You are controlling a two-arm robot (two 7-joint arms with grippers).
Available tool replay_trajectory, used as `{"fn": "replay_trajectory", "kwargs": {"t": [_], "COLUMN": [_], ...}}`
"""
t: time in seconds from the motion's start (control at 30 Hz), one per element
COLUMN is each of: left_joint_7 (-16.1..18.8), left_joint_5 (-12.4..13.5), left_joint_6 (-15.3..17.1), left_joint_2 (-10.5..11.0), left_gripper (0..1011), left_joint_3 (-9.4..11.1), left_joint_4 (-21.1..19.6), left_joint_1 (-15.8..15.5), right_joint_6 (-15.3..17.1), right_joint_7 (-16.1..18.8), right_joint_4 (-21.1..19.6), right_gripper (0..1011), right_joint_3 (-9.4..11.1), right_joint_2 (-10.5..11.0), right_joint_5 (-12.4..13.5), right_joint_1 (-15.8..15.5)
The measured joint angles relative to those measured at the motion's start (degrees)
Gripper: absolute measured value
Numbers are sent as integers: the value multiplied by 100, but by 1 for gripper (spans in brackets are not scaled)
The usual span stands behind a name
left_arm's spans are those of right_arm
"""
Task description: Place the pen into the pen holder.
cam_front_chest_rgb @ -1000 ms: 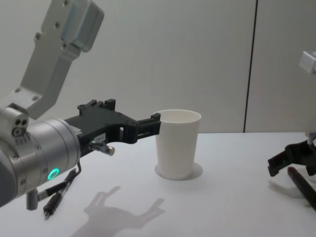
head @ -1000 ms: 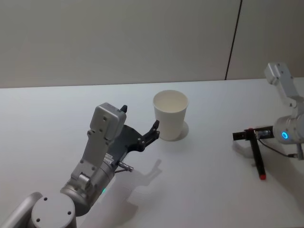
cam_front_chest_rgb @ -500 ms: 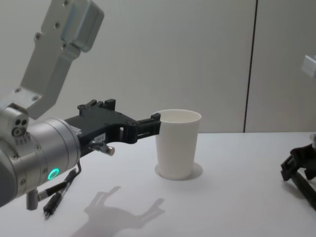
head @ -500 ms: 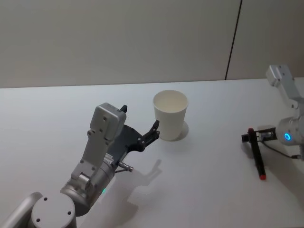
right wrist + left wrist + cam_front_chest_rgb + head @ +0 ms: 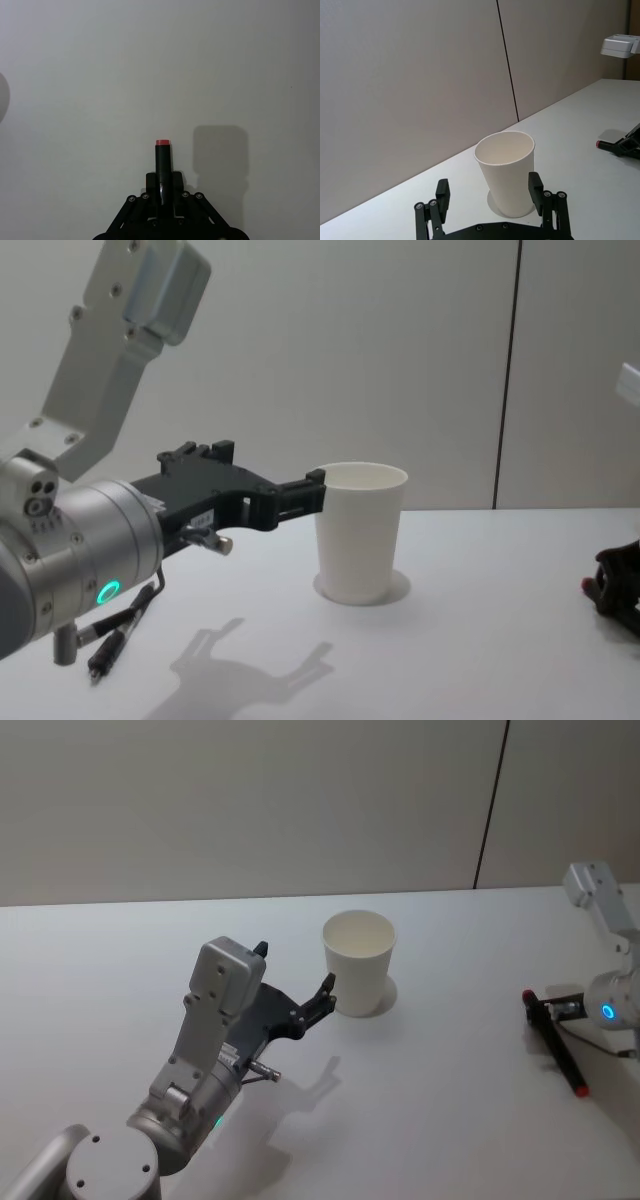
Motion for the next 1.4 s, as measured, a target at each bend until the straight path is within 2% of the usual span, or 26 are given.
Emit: {"fn": "replay_trajectory", "kwargs": {"t": [0.3, 0.57, 1.0, 1.4], "left_joint_7": [0, 0, 0, 0], "left_joint_5": [0, 0, 0, 0], "left_joint_6": [0, 0, 0, 0], "left_joint_2": [0, 0, 0, 0], "left_gripper": [1000, 1000, 1000, 1000], "left_joint_3": [0, 0, 0, 0], "left_joint_4": [0, 0, 0, 0], "left_joint_1": [0, 0, 0, 0], "right_joint_6": [-160, -475, -1307, -2362], "right_joint_7": [21, 51, 147, 168], "right_joint_4": [18, -110, -531, -905], "right_gripper": [167, 167, 167, 167], "right_joint_3": [13, 23, -2, -72], "right_joint_2": [-22, -27, -4, 17], "right_joint_5": [-45, -62, -111, -178], "right_joint_1": [-8, -87, -361, -699]}}
